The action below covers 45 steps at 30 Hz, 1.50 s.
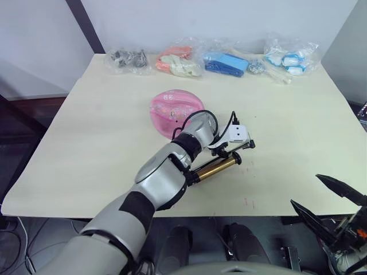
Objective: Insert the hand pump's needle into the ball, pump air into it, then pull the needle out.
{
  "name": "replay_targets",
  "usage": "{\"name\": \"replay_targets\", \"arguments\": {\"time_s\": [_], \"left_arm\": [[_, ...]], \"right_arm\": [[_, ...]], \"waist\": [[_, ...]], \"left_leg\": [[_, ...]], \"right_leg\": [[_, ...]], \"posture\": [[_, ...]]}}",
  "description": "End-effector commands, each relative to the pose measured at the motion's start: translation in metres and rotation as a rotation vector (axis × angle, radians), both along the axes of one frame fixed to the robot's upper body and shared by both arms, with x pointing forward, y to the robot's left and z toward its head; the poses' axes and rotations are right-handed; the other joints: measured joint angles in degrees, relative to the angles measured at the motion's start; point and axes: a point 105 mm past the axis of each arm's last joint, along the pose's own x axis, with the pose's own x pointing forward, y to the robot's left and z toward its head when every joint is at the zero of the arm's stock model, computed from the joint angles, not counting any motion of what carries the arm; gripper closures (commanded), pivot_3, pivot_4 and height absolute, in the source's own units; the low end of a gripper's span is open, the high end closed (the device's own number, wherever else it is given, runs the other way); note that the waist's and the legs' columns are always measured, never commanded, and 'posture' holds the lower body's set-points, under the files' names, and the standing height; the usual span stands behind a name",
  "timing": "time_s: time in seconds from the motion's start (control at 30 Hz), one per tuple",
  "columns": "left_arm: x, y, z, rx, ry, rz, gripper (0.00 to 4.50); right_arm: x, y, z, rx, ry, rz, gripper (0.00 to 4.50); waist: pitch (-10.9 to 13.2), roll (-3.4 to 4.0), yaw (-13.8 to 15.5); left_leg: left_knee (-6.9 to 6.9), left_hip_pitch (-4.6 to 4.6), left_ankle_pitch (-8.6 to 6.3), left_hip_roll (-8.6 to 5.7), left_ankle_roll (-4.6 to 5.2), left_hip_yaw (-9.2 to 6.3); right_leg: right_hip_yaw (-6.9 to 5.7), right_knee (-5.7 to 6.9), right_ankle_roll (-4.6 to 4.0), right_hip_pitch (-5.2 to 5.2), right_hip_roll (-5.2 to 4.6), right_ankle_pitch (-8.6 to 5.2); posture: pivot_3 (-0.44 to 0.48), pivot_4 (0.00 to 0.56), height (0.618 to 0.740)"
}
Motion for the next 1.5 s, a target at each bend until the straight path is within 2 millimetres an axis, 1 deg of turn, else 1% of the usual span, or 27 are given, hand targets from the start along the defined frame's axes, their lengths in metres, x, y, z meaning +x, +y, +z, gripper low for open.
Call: {"name": "replay_targets", "arguments": {"time_s": [0.03,0.2,0.23,0.33,0.37,0.4,0.43,0.63,0.7,0.8,0.87,0.97,1.07,1.13,1.27,1.33,1.43,1.5], "left_arm": [[0.000,-0.010,0.005,-0.010,-0.025,-0.027,2.19],[-0.001,-0.007,-0.007,0.021,-0.041,-0.033,2.19],[-0.001,-0.007,-0.009,0.021,-0.035,-0.030,2.71],[-0.001,-0.006,-0.010,0.007,-0.021,-0.019,3.54],[-0.001,-0.005,-0.010,0.004,-0.019,-0.016,3.99],[-0.001,-0.004,-0.009,0.000,-0.013,-0.012,4.28],[-0.001,-0.004,-0.009,-0.006,-0.009,-0.008,4.42],[0.001,0.004,0.005,-0.115,0.042,0.023,4.42],[0.000,0.007,0.015,-0.180,0.077,0.026,4.42],[-0.006,0.010,0.026,-0.263,0.107,0.018,4.42],[-0.011,0.015,0.031,-0.293,0.108,0.010,4.42],[-0.024,0.020,0.040,-0.379,0.125,0.000,4.42],[-0.034,0.021,0.045,-0.440,0.131,0.008,4.42],[-0.038,0.022,0.049,-0.484,0.115,0.012,4.42],[-0.045,0.019,0.053,-0.568,0.067,0.027,4.42],[-0.049,0.017,0.056,-0.603,0.040,0.015,4.42],[-0.056,0.016,0.057,-0.652,-0.001,0.006,4.42],[-0.058,0.018,0.052,-0.645,-0.029,0.008,4.42]], "right_arm": [[-0.002,0.004,0.006,-0.016,-0.033,0.009,0.00],[-0.003,0.006,0.006,-0.015,-0.032,0.003,0.00],[-0.003,0.006,0.006,-0.014,-0.031,0.000,0.00],[-0.004,0.005,0.006,-0.011,-0.033,-0.013,0.00],[-0.004,0.005,0.006,-0.010,-0.034,-0.016,0.00],[-0.004,0.005,0.006,-0.012,-0.035,-0.019,0.00],[-0.004,0.005,0.006,-0.013,-0.034,-0.020,0.00],[-0.004,0.004,0.005,-0.012,-0.027,-0.029,0.00],[-0.003,0.005,0.004,-0.003,-0.021,-0.040,0.00],[0.000,0.004,0.005,0.013,-0.026,-0.070,0.00],[0.003,0.004,-0.002,0.054,0.050,-0.092,0.00],[0.012,0.007,0.000,0.034,0.040,-0.133,0.00],[0.023,0.005,0.000,0.011,0.038,-0.198,0.00],[0.029,0.007,0.000,0.076,0.083,-0.211,0.00],[0.037,0.018,0.005,0.299,0.164,-0.191,0.00],[0.042,0.022,0.005,0.362,0.205,-0.190,0.00],[0.057,0.025,0.003,0.459,0.274,-0.181,0.00],[0.069,0.026,0.002,0.497,0.311,-0.167,0.00]], "waist": [[0.0,0.00,0.0],[0.0,0.00,0.0],[0.0,0.00,0.0],[0.0,-0.01,0.1],[0.0,-0.02,0.1],[0.0,-0.02,0.0],[0.0,-0.02,0.0],[0.0,-0.01,-0.2],[0.0,-0.01,-0.3],[0.0,0.01,-0.1],[0.0,0.01,0.0],[0.0,0.02,-0.2],[0.0,0.03,0.0],[0.0,0.03,0.0],[0.0,0.03,0.0],[0.0,0.03,0.0],[0.0,0.02,-0.1],[-0.1,-0.02,-0.3]], "left_leg": [[0.00,0.00,0.00,0.00,0.00,0.00],[0.00,0.02,0.00,0.00,0.00,0.00],[0.00,0.02,0.00,0.00,0.00,-0.01],[0.02,0.02,0.00,0.00,0.00,0.00],[0.02,0.03,0.00,-0.01,0.00,0.00],[0.02,0.03,0.00,-0.01,0.00,0.00],[0.02,0.03,0.00,0.00,0.00,-0.01],[0.02,0.04,0.00,0.02,0.00,0.00],[0.02,0.04,0.00,0.03,0.00,-0.01],[0.02,0.03,0.00,0.04,0.00,-0.03],[0.02,0.03,0.00,0.03,0.00,-0.03],[0.02,0.02,0.00,0.02,0.00,-0.03],[0.03,0.03,0.01,0.03,-0.01,-0.05],[0.05,0.03,0.01,0.03,-0.01,-0.07],[0.05,0.01,0.01,0.02,0.00,-0.08],[0.05,0.01,0.01,0.01,0.00,-0.10],[0.08,0.03,0.01,0.01,0.00,-0.05],[0.09,0.08,0.01,0.00,0.00,0.00]], "right_leg": [[-0.01,0.00,0.00,0.00,0.00,0.00],[0.00,0.01,0.00,0.00,0.00,0.00],[-0.01,0.02,0.00,0.00,0.00,0.00],[0.00,0.01,0.01,0.02,0.00,0.00],[0.00,0.01,0.01,0.02,-0.01,0.00],[0.00,0.01,0.02,0.02,-0.01,0.00],[-0.01,0.02,0.01,0.02,0.00,0.00],[0.00,0.04,0.01,0.01,0.02,0.00],[0.00,0.05,0.01,0.01,0.03,0.00],[-0.02,0.06,0.00,0.01,0.02,0.00],[-0.02,0.06,-0.01,0.01,0.00,0.01],[-0.01,0.06,-0.19,0.01,-0.04,0.11],[-0.02,0.10,-0.19,0.01,-0.03,0.11],[-0.05,0.10,-0.17,0.01,-0.03,0.10],[-0.04,0.10,-0.25,0.01,-0.06,0.14],[-0.05,0.10,-0.26,0.01,-0.07,0.15],[0.00,0.10,-0.25,0.03,-0.09,0.16],[0.04,0.10,-0.24,0.05,-0.08,0.17]], "posture": [[0.000,0.150,0.740],[0.000,0.150,0.740],[0.000,0.150,0.740],[0.000,0.150,0.740],[0.000,0.150,0.740],[0.000,0.150,0.740],[0.000,0.150,0.740],[0.000,0.150,0.740],[0.000,0.150,0.740],[0.000,0.150,0.740],[0.000,0.150,0.740],[0.000,0.150,0.740],[0.000,0.150,0.740],[0.000,0.150,0.740],[0.000,0.150,0.740],[0.000,0.150,0.740],[0.000,0.150,0.740],[0.000,0.150,0.740]]}}
